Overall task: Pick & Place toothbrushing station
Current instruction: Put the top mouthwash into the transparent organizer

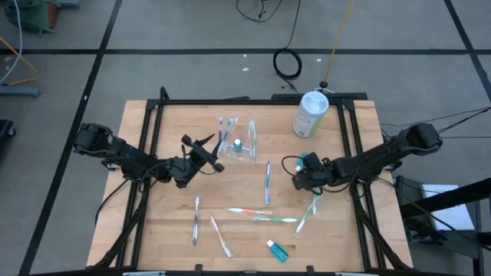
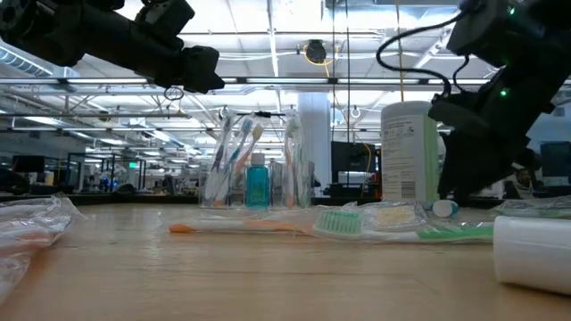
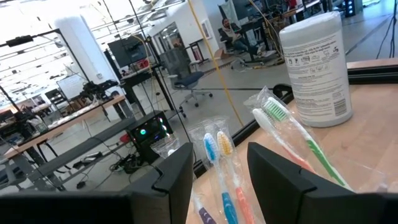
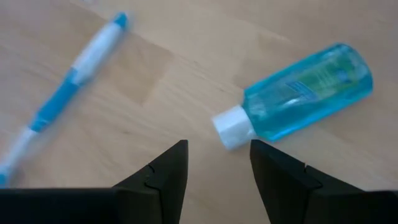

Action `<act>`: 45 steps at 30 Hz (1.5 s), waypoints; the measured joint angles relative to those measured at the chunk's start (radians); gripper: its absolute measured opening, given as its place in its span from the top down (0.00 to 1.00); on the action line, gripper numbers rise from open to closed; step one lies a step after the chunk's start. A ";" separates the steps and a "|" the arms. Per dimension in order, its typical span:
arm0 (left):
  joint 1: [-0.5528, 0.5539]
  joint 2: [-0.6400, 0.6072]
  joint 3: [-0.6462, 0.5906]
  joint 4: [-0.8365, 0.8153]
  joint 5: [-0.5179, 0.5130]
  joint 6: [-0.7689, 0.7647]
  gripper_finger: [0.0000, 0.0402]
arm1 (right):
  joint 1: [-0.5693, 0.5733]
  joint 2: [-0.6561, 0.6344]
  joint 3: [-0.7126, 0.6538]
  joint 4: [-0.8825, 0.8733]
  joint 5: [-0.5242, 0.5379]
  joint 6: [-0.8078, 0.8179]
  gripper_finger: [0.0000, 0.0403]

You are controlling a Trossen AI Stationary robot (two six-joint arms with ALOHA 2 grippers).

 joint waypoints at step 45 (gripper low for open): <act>0.014 0.000 0.000 -0.003 0.104 -0.046 0.61 | -0.079 -0.117 0.001 -0.105 0.067 0.002 0.59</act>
